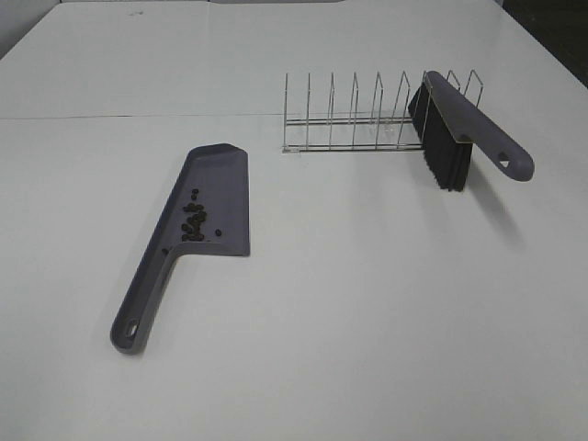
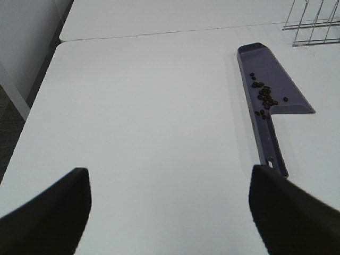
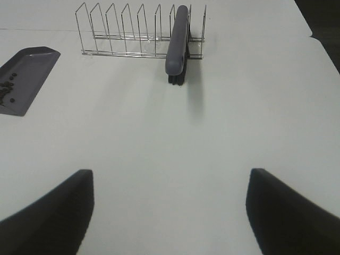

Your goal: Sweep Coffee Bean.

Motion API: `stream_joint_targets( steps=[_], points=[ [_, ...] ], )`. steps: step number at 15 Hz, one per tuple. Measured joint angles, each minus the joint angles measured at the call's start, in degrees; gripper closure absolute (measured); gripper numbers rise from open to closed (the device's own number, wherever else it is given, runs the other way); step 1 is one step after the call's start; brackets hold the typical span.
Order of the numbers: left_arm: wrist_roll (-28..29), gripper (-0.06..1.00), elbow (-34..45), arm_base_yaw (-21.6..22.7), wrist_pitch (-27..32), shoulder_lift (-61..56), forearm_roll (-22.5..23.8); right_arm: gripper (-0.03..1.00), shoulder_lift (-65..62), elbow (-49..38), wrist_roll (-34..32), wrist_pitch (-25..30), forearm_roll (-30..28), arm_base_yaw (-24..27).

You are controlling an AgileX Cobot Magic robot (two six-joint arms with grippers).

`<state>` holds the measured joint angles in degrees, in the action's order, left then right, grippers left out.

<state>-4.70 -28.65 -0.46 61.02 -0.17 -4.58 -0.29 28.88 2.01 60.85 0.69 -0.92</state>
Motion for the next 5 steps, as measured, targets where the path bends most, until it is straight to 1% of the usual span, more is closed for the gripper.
stream_joint_targets(
  steps=[5],
  points=[
    [-0.23,0.2,0.0,0.0,0.0,0.0,-0.11,0.3,0.0,0.0,0.0,0.0,0.0,0.0]
  ],
)
